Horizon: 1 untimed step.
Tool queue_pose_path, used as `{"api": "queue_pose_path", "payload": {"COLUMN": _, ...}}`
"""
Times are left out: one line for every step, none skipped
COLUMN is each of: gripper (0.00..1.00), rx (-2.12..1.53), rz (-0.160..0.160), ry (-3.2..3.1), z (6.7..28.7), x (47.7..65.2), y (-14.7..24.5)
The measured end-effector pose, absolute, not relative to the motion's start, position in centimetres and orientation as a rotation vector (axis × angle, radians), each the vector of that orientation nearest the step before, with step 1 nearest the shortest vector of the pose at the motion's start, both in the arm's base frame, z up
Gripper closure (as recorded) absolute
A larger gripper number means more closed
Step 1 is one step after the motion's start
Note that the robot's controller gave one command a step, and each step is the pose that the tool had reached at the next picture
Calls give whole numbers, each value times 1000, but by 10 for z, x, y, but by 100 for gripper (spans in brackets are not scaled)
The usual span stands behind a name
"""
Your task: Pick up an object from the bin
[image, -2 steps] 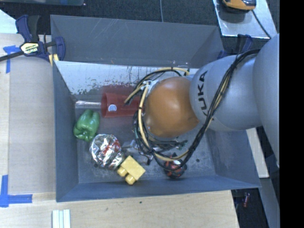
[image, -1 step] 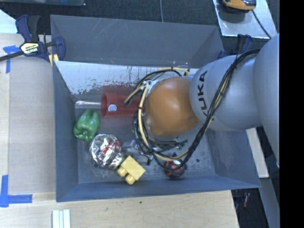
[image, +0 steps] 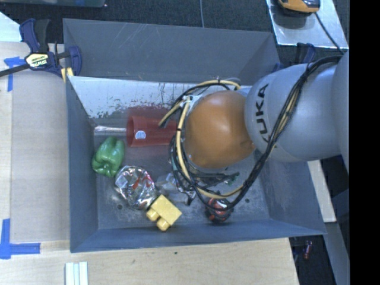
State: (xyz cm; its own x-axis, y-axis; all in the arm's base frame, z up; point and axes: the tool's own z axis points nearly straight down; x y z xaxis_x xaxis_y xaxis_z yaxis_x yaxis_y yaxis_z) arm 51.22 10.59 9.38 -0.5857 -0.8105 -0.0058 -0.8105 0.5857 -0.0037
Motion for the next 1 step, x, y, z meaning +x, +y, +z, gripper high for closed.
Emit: {"api": "queue_pose_path", "payload": {"gripper": 100, "rx": -1423, "rz": -5, "ry": 2786, "z": 149, "x": 515, "y": 106}}
